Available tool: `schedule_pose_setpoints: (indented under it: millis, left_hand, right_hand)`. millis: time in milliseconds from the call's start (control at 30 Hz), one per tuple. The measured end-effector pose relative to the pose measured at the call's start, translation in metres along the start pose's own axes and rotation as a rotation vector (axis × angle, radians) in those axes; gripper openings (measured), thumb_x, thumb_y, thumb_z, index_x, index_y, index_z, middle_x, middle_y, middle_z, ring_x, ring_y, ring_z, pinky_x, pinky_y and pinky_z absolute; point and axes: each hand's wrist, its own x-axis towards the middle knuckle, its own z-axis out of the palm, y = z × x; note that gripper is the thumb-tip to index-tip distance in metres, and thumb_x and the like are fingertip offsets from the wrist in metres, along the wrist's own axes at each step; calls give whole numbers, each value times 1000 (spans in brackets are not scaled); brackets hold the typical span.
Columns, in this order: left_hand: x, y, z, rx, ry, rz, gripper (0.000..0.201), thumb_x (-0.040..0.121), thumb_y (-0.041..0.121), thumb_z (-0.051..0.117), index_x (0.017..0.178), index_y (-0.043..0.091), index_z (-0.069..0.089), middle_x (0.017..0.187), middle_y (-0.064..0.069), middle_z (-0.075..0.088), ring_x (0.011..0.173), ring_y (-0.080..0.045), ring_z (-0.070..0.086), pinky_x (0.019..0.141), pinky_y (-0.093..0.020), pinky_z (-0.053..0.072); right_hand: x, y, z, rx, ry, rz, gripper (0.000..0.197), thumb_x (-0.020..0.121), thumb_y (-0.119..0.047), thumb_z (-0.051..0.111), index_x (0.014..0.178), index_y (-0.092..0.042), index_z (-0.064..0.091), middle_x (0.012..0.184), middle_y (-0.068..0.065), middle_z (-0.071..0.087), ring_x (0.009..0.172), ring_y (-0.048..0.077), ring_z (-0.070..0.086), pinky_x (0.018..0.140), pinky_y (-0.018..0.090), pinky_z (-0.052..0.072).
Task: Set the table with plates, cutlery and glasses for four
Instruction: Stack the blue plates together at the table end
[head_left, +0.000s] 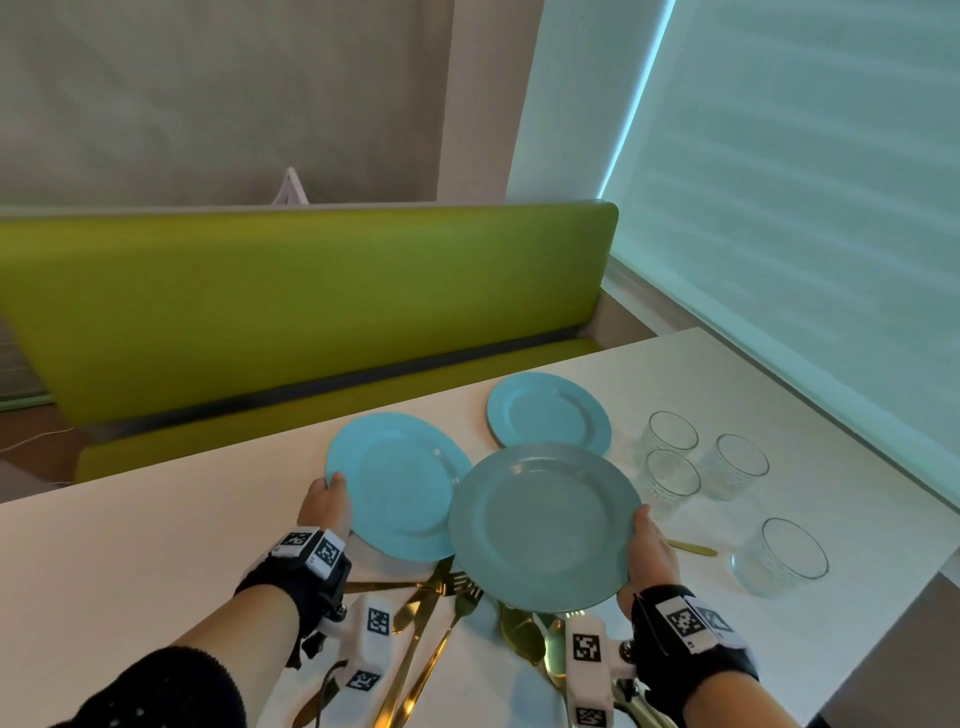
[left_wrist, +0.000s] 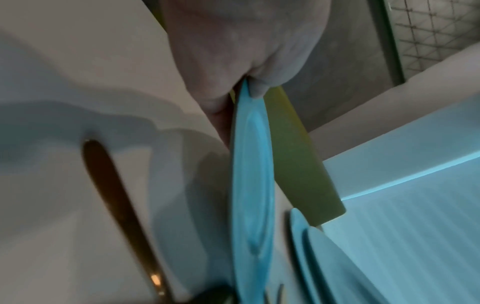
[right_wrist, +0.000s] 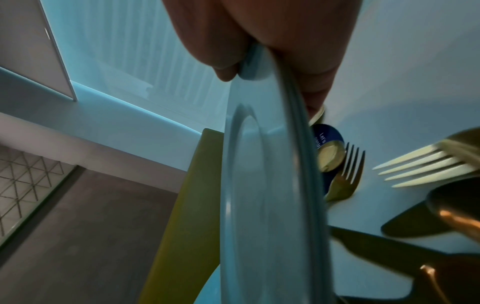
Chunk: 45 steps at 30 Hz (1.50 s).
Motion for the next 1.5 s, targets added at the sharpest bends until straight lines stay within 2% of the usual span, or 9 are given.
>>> schedule_pose_setpoints:
  millis: [167,367,500,633,867,1000,1133,1333,1500]
  left_hand:
    - [-26,24,-5,-88,12,104,39,99,28,33,115,-1,53,116,-24,57,105,-38,56,94,-46,47]
    - [-58,29,5,-259,-93,38,43,101,30,26,125,2,48,125,-18,53,105,-29,53,93,-39,43]
    - [-71,36,12,-335,-124,-34,44,102,32,27,130,5,47,131,-16,51,116,-32,51,98,-38,40]
    - [-78,49,15,-435,-192,-37,46,102,36,27,133,8,46,131,-16,53,115,-33,54,91,-35,42]
    - [-54,46,19,-477,-254,-47,44,96,47,38,121,13,49,114,-18,63,99,-38,64,85,-55,52]
    - [-36,46,17,-515,-208,-81,30,93,47,42,107,22,51,114,-16,61,103,-38,62,91,-64,46]
    - [-18,45,15,-547,-138,-110,40,82,55,47,105,22,53,120,-11,61,109,-31,60,97,-57,45]
    - [-13,43,8,-569,-30,-144,31,97,42,40,111,18,51,113,-17,61,104,-37,61,96,-54,47]
    - [-10,39,8,-562,1,-136,40,99,38,38,124,10,50,111,-18,58,94,-31,57,67,-32,46]
  right_hand:
    - [-13,-14,16,77,-90,-6,35,101,-35,38,122,-12,53,115,13,59,102,32,58,98,52,45]
    - [-22,-20,36,-141,-82,-73,54,100,-40,34,132,2,47,133,23,51,123,38,50,102,44,42]
    - [-12,-5,40,-135,-143,-129,44,91,-52,37,107,-17,58,120,17,60,109,35,57,98,54,45]
    - [-22,-3,45,-86,-247,-74,29,99,-34,40,105,-16,62,109,14,65,103,35,62,91,57,49]
    - [-8,-3,60,-156,-319,-57,22,96,-26,49,104,-14,66,93,6,70,88,27,66,87,48,54]
    - [13,-17,70,-73,-335,52,30,99,-33,44,86,-12,62,76,8,63,64,23,58,63,35,51]
    - [49,-28,78,-55,-244,169,28,97,-25,49,114,-2,50,73,10,47,54,19,44,46,26,43]
    - [83,-34,88,98,-234,347,56,95,-13,53,144,-2,28,139,30,36,122,39,50,96,42,45]
    - [112,-27,100,274,-188,381,53,98,-6,44,147,-6,24,150,21,26,128,35,47,90,38,47]
